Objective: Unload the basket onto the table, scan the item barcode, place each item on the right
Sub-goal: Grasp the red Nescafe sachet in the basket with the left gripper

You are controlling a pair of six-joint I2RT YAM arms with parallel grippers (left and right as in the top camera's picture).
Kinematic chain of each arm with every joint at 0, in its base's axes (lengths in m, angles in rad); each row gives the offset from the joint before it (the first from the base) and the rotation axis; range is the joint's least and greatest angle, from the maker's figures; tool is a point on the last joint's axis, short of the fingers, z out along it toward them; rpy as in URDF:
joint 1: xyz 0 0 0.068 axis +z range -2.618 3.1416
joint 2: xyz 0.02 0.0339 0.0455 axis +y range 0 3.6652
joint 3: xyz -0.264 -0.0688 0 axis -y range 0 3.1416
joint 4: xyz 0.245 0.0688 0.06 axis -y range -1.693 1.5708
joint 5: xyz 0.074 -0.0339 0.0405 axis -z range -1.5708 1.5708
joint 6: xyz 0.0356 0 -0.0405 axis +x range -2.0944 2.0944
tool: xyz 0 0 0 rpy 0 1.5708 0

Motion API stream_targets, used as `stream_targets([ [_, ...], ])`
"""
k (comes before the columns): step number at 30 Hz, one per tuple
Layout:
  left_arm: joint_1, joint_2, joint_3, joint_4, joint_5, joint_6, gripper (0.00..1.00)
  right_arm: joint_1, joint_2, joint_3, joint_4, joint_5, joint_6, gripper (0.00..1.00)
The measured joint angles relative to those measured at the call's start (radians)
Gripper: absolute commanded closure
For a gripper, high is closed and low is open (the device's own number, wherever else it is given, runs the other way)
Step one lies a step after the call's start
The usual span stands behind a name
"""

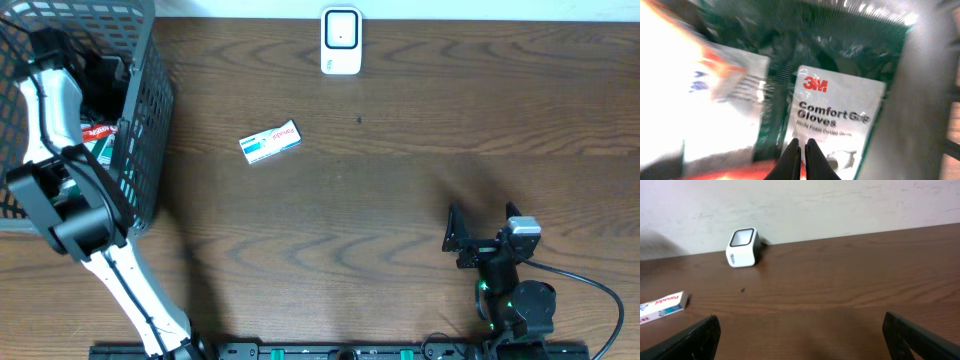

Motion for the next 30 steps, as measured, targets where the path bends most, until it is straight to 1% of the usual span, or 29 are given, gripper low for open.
stream_targets([
  [6,0.000,-0.154,0.000,0.001,-0.003,-0.014,0.93,0.000,0.000,0.000,0.000,0.000,0.000,0.01],
  [7,0.000,-0.172,0.000,0.001,-0.006,-0.014,0.83,0.000,0.000,0.000,0.000,0.000,0.000,0.01],
  [8,0.000,-0.184,0.000,0.000,-0.014,-0.011,0.62,0.000,0.000,0.000,0.000,0.000,0.000,0.01],
  [9,0.000,-0.187,0.000,-0.004,-0.021,-0.019,0.49,0.000,0.000,0.000,0.000,0.000,0.000,0.01],
  [10,0.000,-0.187,0.000,-0.015,-0.037,-0.019,0.42,0.000,0.000,0.000,0.000,0.000,0.000,0.01],
  [11,0.000,-0.185,0.000,-0.031,-0.056,-0.018,0.39,0.000,0.000,0.000,0.000,0.000,0.000,0.01],
  [14,0.003,-0.175,-0.015,-0.086,-0.100,0.010,0.33,0.000,0.000,0.000,0.000,0.000,0.000,0.01],
  [17,0.014,-0.171,-0.051,-0.094,-0.117,0.048,0.31,0.000,0.000,0.000,0.000,0.000,0.000,0.01],
  [22,0.078,-0.166,-0.110,-0.105,-0.124,0.137,0.27,0.000,0.000,0.000,0.000,0.000,0.000,0.01],
  [23,0.095,-0.165,-0.116,-0.105,-0.113,0.155,0.27,0.000,0.000,0.000,0.000,0.000,0.000,0.01],
  [25,0.120,-0.164,-0.120,-0.103,-0.090,0.182,0.23,0.000,0.000,0.000,0.000,0.000,0.000,0.01],
  [26,0.138,-0.164,-0.120,-0.087,-0.057,0.206,0.23,0.000,0.000,0.000,0.000,0.000,0.000,0.01],
  [30,0.138,-0.136,-0.120,-0.069,-0.018,0.237,0.23,0.000,0.000,0.000,0.000,0.000,0.000,0.01],
])
